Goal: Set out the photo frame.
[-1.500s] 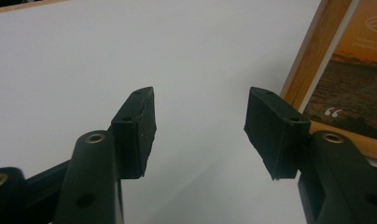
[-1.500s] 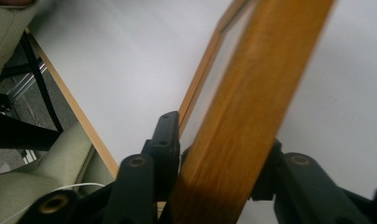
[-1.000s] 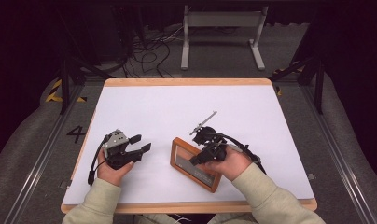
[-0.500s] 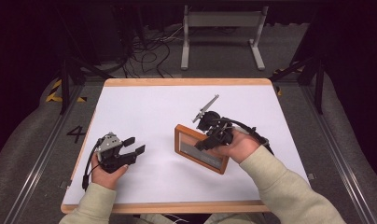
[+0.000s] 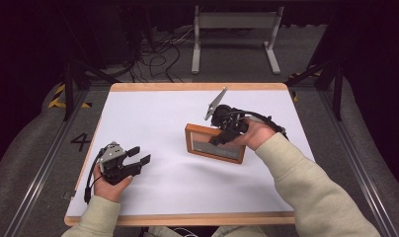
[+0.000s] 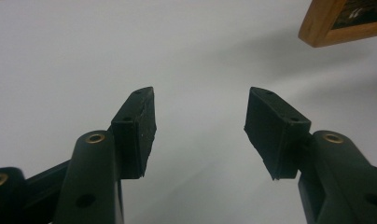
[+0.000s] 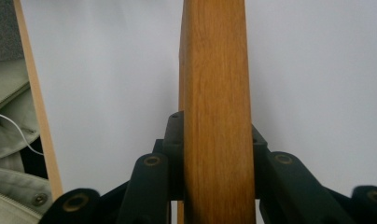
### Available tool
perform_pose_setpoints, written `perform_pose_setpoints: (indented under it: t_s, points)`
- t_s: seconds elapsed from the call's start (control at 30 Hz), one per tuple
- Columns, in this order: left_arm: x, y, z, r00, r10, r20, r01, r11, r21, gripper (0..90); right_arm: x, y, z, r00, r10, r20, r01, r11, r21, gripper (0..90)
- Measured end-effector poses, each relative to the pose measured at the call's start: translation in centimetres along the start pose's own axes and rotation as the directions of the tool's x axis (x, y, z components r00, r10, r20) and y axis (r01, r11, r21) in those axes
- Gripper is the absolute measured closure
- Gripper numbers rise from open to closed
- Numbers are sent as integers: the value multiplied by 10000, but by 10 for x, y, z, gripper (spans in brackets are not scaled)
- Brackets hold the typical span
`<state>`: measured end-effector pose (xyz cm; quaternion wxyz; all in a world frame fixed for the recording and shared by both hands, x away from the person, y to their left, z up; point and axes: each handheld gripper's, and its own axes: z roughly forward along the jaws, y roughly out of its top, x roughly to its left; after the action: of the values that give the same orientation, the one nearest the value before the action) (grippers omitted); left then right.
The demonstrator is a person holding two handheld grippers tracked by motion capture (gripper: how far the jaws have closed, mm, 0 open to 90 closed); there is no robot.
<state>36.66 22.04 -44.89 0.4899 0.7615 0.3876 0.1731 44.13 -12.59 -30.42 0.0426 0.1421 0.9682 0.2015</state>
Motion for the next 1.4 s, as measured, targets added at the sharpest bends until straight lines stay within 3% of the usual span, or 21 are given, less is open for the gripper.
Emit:
perform_pose_setpoints:
  t_s: [0.2,0.3,0.47,0.57,1.03,1.27,1.4]
  points:
    - [-1,0,3,10000,37,45,-37,10000,63,436,-21,-5,10,9990,-447,65,447,9990,34,714]
    - [-1,0,4,10000,19,67,-19,10000,94,436,-28,-9,15,9954,-948,106,948,9955,-28,715]
    - [0,0,5,9999,48,113,-49,9999,136,436,-32,-11,23,9847,-1742,88,1742,9847,-86,715]
    - [0,0,5,9999,6,150,-9,9999,159,436,-34,-12,27,9740,-2263,-59,2262,9739,-166,715]
    - [-1,0,6,9999,66,138,-68,9999,133,437,-40,-18,44,9631,-2583,-761,2566,9660,-314,714]
    - [-1,0,6,9999,3,156,-6,9999,155,436,-46,-24,49,9641,-2526,-817,2498,9673,-433,713]
    - [-2,0,6,9998,3,191,-6,9999,170,436,-48,-24,50,9709,-2275,-746,2247,9734,-445,705]
